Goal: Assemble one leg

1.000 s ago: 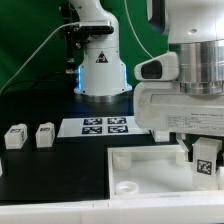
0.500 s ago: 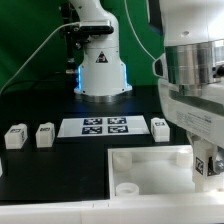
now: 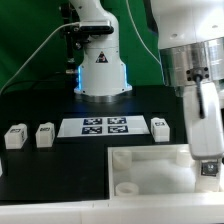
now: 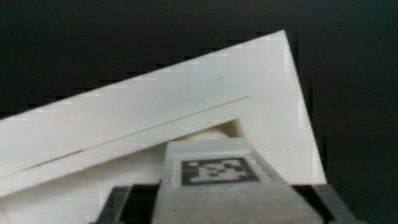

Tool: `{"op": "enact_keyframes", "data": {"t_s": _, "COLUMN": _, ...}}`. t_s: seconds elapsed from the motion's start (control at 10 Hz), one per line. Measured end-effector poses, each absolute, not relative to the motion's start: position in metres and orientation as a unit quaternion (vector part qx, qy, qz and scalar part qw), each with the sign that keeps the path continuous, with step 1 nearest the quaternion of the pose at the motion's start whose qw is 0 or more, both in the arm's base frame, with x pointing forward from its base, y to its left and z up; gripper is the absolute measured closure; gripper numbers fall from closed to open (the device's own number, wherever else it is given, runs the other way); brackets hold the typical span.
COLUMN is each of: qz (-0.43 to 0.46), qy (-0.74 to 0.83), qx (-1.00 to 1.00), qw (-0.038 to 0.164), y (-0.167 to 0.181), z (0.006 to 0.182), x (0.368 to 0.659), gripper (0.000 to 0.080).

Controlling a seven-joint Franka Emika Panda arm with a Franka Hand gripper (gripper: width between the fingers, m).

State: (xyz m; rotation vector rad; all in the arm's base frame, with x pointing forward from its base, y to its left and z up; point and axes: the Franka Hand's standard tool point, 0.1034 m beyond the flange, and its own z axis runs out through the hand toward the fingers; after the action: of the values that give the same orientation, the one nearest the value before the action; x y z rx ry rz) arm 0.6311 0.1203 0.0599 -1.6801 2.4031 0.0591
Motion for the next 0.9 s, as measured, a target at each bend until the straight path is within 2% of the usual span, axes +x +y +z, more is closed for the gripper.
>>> {"op": "enact_keyframes", "data": {"t_s": 0.2, "qz": 0.018, "qy": 0.812, "qx": -0.574, "qw": 0.103, "y": 0.119, "z": 0.060, "x": 0.631, "gripper": 0.0506}}
{"op": "enact_keyframes", "data": {"t_s": 0.3, "qz": 0.018, "qy": 0.812, "qx": -0.574, "qw": 0.102, "y": 0.119, "z": 0.059, "x": 0.630, "gripper": 0.0428}}
{"op": "enact_keyframes", "data": {"t_s": 0.4, "qz": 0.018, "qy": 0.812, "qx": -0.575, "qw": 0.102, "y": 0.119, "z": 0.059, "x": 0.630, "gripper": 0.0249}}
{"op": "enact_keyframes", "data": {"t_s": 0.5, "qz": 0.018, "qy": 0.812, "qx": -0.575, "qw": 0.102, "y": 0.119, "z": 0.059, "x": 0.630, "gripper": 0.0249}}
{"op": "enact_keyframes", "data": {"t_s": 0.6, "qz": 0.016, "qy": 0.807, "qx": -0.581, "qw": 0.103, "y": 0.120, "z": 0.059, "x": 0.630, "gripper": 0.0180}}
{"op": "enact_keyframes", "data": {"t_s": 0.7, "qz": 0.010, "qy": 0.793, "qx": -0.599, "qw": 0.108, "y": 0.122, "z": 0.059, "x": 0.627, "gripper": 0.0155}}
{"op": "enact_keyframes", "data": {"t_s": 0.9, "qz": 0.006, "qy": 0.784, "qx": -0.611, "qw": 0.115, "y": 0.125, "z": 0.069, "x": 0.618, "gripper": 0.0151}}
